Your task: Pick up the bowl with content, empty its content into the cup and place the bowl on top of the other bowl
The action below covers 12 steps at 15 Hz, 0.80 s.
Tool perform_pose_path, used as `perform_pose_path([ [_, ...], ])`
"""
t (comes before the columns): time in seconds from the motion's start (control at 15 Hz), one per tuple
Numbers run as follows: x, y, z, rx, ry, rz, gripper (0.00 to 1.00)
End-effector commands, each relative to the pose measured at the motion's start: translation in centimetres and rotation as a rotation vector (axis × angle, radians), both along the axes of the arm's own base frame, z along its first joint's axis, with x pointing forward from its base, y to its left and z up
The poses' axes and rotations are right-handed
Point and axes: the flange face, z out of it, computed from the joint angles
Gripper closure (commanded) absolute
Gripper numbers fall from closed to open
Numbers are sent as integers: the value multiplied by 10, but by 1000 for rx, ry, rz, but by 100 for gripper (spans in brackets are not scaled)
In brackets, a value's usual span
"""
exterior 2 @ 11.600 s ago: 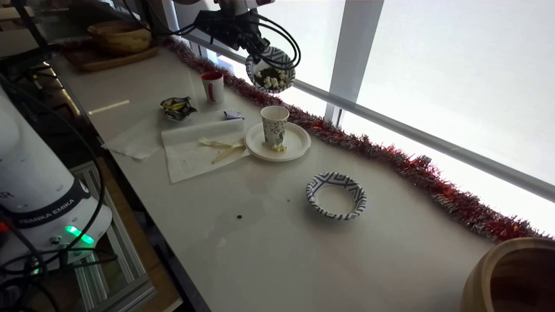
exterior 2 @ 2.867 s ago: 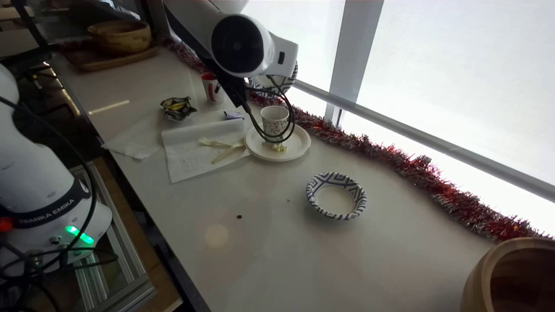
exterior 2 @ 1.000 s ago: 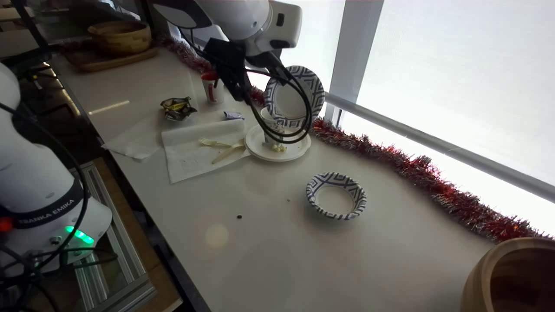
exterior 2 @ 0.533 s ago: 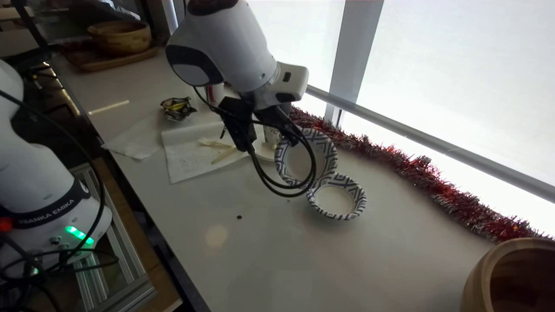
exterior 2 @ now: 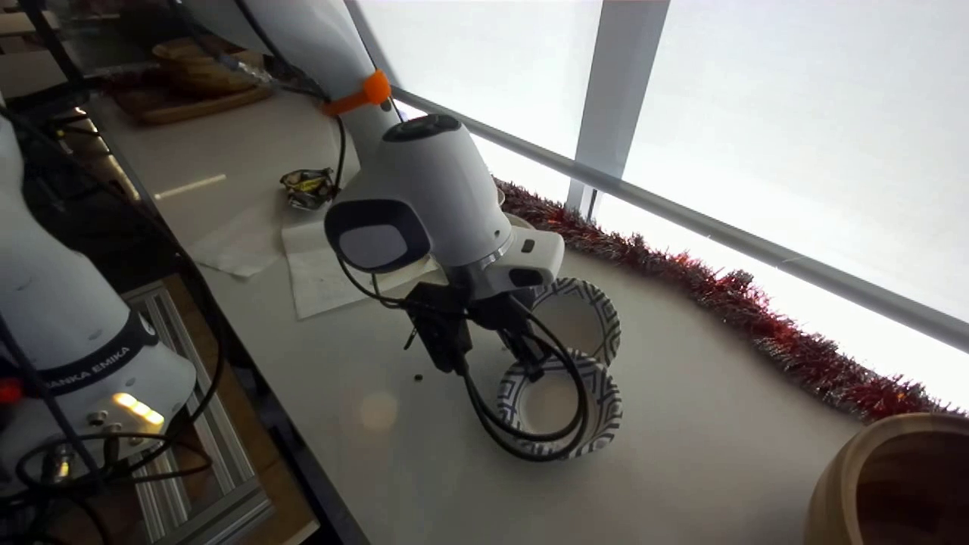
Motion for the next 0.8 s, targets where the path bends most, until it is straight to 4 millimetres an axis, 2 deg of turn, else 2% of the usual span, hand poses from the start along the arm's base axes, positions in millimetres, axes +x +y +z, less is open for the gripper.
perform_pose_path([
  [0.0, 22, -21, -4, -139, 116, 13, 99],
  [0.07, 26, -22, 1, -170, 153, 19, 99],
  [0.27, 40, -4, 26, -204, 229, 41, 99],
  [0.53, 66, 38, 62, -248, 266, 105, 99],
  [0.73, 80, 69, 75, -220, 265, 159, 99],
])
